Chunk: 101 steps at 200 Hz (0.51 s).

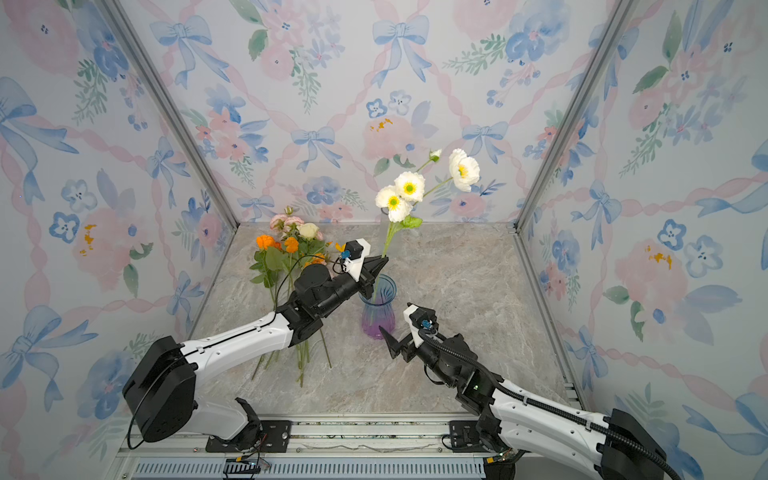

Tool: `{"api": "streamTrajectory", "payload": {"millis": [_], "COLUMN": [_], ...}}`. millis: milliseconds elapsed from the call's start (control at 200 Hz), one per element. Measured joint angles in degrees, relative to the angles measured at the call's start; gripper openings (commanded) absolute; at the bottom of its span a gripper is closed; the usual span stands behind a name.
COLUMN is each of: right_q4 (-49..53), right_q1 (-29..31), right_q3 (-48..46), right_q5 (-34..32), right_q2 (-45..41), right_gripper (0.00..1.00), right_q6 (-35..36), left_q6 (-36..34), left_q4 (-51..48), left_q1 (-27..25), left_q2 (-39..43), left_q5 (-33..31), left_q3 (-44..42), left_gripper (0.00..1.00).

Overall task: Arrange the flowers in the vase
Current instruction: 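Carry the white flower over the vase and lower its stem inside with the left gripper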

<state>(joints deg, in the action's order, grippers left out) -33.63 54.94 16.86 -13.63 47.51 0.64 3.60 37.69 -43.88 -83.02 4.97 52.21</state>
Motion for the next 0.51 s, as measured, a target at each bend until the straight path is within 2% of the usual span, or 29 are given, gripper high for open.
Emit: {"api": "streamTrajectory", "payload": {"millis": [170, 505], "right_q4": [0.0, 0.0], "right_q1": [0.0, 0.7], "right_q3": [0.1, 0.1], "right_q5": [0.0, 0.3], "right_q2": [1.3, 1.9], "right_gripper": [0.97, 0.97], "right_q6": [0.2, 0.6], "left_q6": [0.4, 2.0], "left_q4": [0.4, 1.6], "left_q1": [0.0, 0.0], "left_q2": [-0.9, -0.9], "left_q5": [-0.2, -1.1], "left_q3": [-2.1, -4.0], "left_gripper": [0.0, 0.07]}}
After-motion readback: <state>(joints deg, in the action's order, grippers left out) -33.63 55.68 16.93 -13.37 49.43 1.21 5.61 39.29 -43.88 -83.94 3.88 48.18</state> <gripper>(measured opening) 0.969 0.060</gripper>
